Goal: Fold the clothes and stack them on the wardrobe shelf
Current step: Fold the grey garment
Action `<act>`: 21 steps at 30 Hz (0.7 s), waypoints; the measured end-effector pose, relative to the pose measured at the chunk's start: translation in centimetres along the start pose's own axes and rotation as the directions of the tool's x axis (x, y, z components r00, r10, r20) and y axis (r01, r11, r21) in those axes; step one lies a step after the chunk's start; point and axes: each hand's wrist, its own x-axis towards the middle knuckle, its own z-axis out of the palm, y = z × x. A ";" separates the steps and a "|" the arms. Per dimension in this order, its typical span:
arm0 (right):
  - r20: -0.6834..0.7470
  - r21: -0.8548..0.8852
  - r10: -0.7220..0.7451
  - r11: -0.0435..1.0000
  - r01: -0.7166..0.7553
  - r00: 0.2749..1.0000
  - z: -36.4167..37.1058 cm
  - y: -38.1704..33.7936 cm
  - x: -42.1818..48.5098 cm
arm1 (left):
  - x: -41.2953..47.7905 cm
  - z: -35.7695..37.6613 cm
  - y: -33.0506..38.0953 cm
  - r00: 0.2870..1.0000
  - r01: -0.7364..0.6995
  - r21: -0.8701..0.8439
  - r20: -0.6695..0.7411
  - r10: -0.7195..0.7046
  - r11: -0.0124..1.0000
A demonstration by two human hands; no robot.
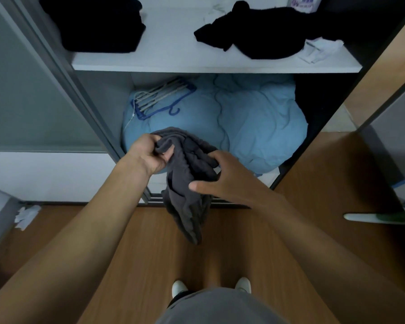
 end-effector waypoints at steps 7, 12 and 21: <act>-0.312 -0.440 -0.135 0.898 -0.017 0.940 3.0 0.4 0.2 | -0.4 1.7 -0.7 0.998 -0.036 -0.111 -0.052 0.031 0.993; -0.264 -0.109 -0.171 0.983 0.147 0.949 -1.5 2.4 0.6 | 0.4 -0.7 0.6 0.985 -0.164 0.394 0.010 0.174 0.904; -0.436 0.371 -0.105 0.884 0.285 0.894 -4.0 1.0 1.2 | 0.6 -5.2 3.3 0.776 -0.397 0.421 0.629 0.053 0.815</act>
